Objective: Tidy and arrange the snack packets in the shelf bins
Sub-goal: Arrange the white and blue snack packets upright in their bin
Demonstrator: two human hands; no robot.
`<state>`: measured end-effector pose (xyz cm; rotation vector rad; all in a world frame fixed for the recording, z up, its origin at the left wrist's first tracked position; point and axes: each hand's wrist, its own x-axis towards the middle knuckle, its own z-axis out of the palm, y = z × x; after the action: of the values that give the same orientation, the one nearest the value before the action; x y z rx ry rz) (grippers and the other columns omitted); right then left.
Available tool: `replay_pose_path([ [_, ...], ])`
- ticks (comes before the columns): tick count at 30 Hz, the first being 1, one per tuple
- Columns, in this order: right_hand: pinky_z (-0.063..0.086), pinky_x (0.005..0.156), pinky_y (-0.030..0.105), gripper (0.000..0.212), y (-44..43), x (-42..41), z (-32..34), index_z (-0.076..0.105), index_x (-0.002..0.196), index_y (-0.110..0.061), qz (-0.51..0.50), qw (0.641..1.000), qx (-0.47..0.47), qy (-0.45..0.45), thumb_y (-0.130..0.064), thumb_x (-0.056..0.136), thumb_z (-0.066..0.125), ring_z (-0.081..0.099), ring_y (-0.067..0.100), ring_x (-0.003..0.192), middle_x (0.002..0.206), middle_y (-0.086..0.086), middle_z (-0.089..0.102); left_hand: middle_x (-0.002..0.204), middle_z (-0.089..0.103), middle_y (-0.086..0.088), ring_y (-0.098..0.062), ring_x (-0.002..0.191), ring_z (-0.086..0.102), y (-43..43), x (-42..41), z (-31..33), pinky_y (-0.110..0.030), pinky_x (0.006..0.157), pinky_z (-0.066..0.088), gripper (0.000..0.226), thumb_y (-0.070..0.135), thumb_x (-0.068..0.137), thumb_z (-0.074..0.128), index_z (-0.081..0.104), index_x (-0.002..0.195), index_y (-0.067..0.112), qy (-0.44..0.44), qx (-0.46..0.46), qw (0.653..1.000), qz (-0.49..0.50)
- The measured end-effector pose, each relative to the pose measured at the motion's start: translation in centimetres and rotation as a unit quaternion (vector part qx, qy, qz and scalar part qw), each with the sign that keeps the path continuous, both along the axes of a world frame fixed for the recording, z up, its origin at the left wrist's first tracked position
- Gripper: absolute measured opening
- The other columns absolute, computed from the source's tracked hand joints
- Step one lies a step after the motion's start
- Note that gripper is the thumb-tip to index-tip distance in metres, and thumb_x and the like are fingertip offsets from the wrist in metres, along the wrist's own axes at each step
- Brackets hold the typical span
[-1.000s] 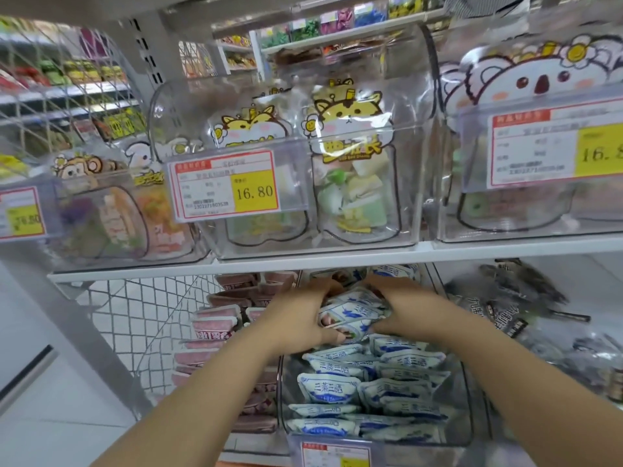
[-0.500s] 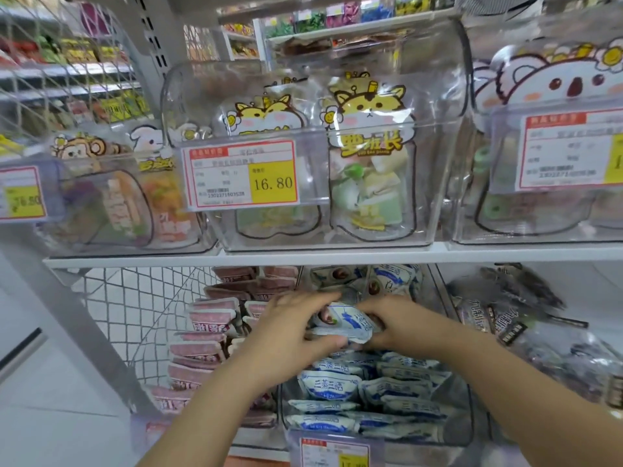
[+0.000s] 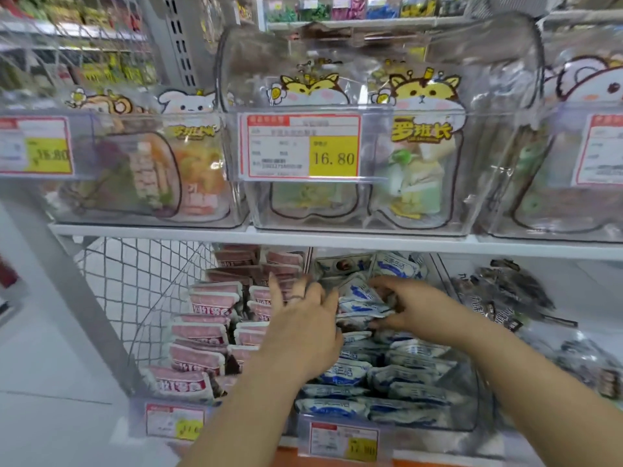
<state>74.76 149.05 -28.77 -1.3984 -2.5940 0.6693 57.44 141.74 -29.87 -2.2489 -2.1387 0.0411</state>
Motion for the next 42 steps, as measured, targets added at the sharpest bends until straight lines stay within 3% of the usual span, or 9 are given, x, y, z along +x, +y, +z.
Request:
replay_pose_path([
  [4,0.036,0.064,0.004,0.047,-0.2,-0.1,0.6,0.058,0.121,-0.02,-0.021,0.998,0.055,0.038,-0.041,0.081,0.07,0.049,0.003,0.087,0.112,-0.007,0.06,0.148,0.037,-0.006,-0.023,0.145,0.004,0.1,-0.2,0.1,-0.065,0.105,-0.02,0.062,0.034,0.097,0.036,0.011,0.15,0.019,-0.029,-0.004,1.0,0.011],
  [12,0.032,0.081,0.016,0.046,0.3,-3.1,-0.4,0.057,0.127,-0.02,-0.018,0.993,0.116,-0.024,-0.044,0.088,0.06,0.05,0.015,0.115,0.126,0.001,0.055,0.152,0.028,0.008,-0.012,0.143,0.015,0.2,-1.7,0.4,-0.051,0.117,0.002,0.058,0.034,0.096,0.043,0.018,0.148,0.031,-0.21,0.042,0.977,-0.013],
  [18,0.035,0.064,0.012,0.038,-0.5,-2.3,1.0,0.066,0.116,-0.031,0.071,0.997,0.034,-0.026,-0.044,0.08,0.069,0.049,-0.002,0.076,0.088,-0.018,0.055,0.138,0.047,0.022,-0.012,0.143,0.016,0.2,-1.8,0.2,-0.055,0.114,-0.005,0.037,0.027,0.096,0.05,0.051,0.13,0.042,-0.158,0.047,0.986,-0.03],
  [23,0.037,0.092,0.019,0.078,1.2,-1.7,2.7,0.039,0.14,-0.032,-0.022,0.997,-0.06,0.038,-0.058,0.073,0.069,0.048,0.007,0.118,0.127,-0.018,0.046,0.137,0.052,0.014,-0.013,0.143,0.017,0.1,-1.8,0.2,-0.055,0.115,-0.002,0.043,0.04,0.093,0.052,0.04,0.134,0.044,-0.182,0.043,0.982,-0.017],
  [27,0.044,0.083,0.019,0.044,1.6,-2.9,2.1,0.06,0.116,-0.03,0.027,0.997,-0.072,0.008,-0.048,0.077,0.071,0.055,0.006,0.105,0.117,-0.017,0.056,0.13,0.057,0.014,-0.01,0.142,0.018,-0.1,-1.6,0.5,-0.054,0.114,-0.005,0.041,0.062,0.087,0.045,0.051,0.123,0.042,-0.215,0.038,0.976,0.008],
  [32,0.04,0.066,0.012,0.024,0.6,-3.9,1.5,0.065,0.095,-0.027,0.039,0.998,0.001,0.049,-0.046,0.081,0.068,0.058,0.002,0.083,0.093,-0.015,0.062,0.119,0.062,0.019,-0.008,0.126,0.04,0.0,-1.8,0.7,-0.051,0.116,0.004,0.027,0.049,0.094,0.043,0.059,0.114,0.04,-0.225,0.097,0.969,0.016],
  [36,0.041,0.09,0.014,0.055,1.7,-1.9,3.3,0.053,0.122,-0.039,0.058,0.985,-0.164,0.021,-0.062,0.072,0.062,0.053,-0.002,0.107,0.119,-0.022,0.054,0.127,0.053,0.027,-0.007,0.135,0.028,-0.2,-2.8,0.5,-0.056,0.115,0.002,0.022,0.042,0.094,0.048,0.064,0.11,0.041,-0.188,0.065,0.98,0.014],
  [39,0.036,0.106,0.032,0.091,3.5,-1.1,2.5,0.042,0.14,-0.033,-0.076,0.987,-0.142,0.014,-0.084,0.065,0.049,0.046,0.014,0.126,0.142,-0.01,0.045,0.134,0.045,0.03,-0.007,0.138,0.022,-0.3,-3.1,0.4,-0.057,0.114,-0.002,0.025,0.04,0.094,0.052,0.061,0.116,0.044,-0.174,0.035,0.984,0.005],
  [42,0.039,0.103,0.034,0.071,4.8,-2.7,-0.2,0.037,0.143,-0.018,-0.115,0.992,-0.057,-0.018,-0.06,0.088,0.049,0.047,0.023,0.126,0.143,0.004,0.045,0.14,0.039,0.028,-0.006,0.138,0.019,-0.4,-2.7,0.5,-0.056,0.113,-0.005,0.032,0.046,0.091,0.054,0.058,0.122,0.042,-0.165,0.0,0.986,-0.014],
])
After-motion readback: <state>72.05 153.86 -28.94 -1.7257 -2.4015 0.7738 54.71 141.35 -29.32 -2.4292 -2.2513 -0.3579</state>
